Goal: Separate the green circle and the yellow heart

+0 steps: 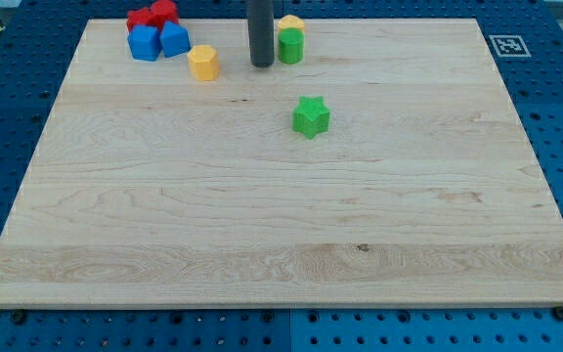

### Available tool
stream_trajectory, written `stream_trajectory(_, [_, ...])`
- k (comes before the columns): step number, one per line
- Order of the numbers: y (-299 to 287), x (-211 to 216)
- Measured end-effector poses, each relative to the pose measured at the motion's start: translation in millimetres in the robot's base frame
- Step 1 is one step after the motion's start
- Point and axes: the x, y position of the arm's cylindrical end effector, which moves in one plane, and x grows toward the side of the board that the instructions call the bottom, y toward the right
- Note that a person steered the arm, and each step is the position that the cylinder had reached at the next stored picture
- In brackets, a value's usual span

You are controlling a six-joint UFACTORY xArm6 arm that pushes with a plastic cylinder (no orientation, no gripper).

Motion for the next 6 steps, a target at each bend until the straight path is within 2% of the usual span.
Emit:
stream_trajectory(3, [2,-54])
stream_trajectory(6, [65,-52])
